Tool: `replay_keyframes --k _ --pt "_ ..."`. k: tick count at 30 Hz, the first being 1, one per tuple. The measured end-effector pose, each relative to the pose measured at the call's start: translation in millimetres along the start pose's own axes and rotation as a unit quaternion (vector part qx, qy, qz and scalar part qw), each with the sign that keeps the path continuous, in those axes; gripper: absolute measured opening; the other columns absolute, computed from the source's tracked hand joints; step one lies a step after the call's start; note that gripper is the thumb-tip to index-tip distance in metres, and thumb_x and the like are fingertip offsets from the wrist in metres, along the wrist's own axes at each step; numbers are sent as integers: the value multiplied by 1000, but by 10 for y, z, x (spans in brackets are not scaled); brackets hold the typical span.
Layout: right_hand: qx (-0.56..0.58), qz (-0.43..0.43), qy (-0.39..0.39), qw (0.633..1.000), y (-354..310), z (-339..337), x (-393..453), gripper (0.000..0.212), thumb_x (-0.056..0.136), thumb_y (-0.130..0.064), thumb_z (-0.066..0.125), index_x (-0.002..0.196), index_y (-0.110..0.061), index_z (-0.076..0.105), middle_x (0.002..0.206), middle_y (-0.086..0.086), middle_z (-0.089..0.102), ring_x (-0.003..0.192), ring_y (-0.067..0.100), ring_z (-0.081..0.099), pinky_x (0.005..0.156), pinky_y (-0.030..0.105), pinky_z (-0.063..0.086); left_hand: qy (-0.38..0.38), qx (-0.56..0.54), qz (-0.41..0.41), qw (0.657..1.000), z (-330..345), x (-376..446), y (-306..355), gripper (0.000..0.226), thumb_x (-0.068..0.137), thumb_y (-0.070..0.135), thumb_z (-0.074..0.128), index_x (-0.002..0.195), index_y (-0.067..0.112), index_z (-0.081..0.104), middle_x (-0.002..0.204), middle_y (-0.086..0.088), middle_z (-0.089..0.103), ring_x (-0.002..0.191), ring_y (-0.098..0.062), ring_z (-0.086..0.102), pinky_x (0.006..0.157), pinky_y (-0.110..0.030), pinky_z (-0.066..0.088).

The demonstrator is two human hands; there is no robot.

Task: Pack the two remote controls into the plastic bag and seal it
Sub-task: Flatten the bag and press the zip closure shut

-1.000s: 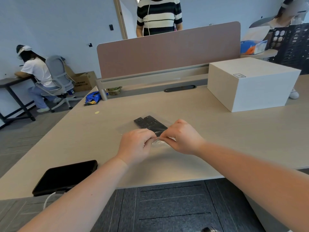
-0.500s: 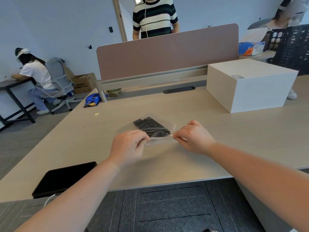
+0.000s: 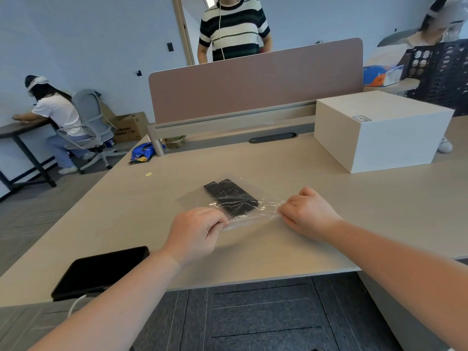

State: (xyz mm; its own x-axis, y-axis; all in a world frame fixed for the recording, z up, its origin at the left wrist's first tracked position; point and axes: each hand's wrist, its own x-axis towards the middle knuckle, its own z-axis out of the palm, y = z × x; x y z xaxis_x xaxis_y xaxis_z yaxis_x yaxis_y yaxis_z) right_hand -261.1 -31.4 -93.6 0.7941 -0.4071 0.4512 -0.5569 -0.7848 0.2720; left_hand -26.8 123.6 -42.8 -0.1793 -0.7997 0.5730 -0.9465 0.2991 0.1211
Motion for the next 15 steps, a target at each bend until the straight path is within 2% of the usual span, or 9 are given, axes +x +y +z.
replay_keyframes --k 4,9,11,13,15 --pt "-16 19 -10 1000 63 14 -22 29 78 -18 42 61 -17 64 50 -3 65 54 19 64 59 27 46 -7 2 2 1000 2 -16 -7 23 79 29 45 69 22 64 63 10 67 61 -10 57 49 -20 41" --pt "-29 39 -33 998 99 33 -53 33 80 -23 39 60 -17 65 49 -1 65 51 20 64 56 27 47 -17 7 -2 1000 3 -47 -42 20 79 28 48 69 23 64 62 11 67 60 -10 58 48 -21 42" --pt "-39 50 -51 997 119 31 -78 28 79 -21 44 61 -16 65 48 0 64 50 20 63 54 27 46 -19 12 -4 1000 2 -71 -38 20 79 28 47 68 24 64 63 12 67 62 -5 55 49 -17 38" --pt "-39 56 -60 996 118 -1 -96 13 73 -16 63 61 -16 65 46 1 62 47 21 62 51 26 46 -23 10 -4 1000 9 -81 -26 20 79 28 46 68 24 63 63 12 67 62 -6 55 50 -16 36" --pt "-32 62 -72 995 123 -7 -120 13 61 -13 76 58 -16 65 44 1 59 44 22 60 48 25 45 -27 7 1 1000 23 -78 -18 20 79 28 46 69 24 62 63 11 67 62 -8 56 48 -19 36"
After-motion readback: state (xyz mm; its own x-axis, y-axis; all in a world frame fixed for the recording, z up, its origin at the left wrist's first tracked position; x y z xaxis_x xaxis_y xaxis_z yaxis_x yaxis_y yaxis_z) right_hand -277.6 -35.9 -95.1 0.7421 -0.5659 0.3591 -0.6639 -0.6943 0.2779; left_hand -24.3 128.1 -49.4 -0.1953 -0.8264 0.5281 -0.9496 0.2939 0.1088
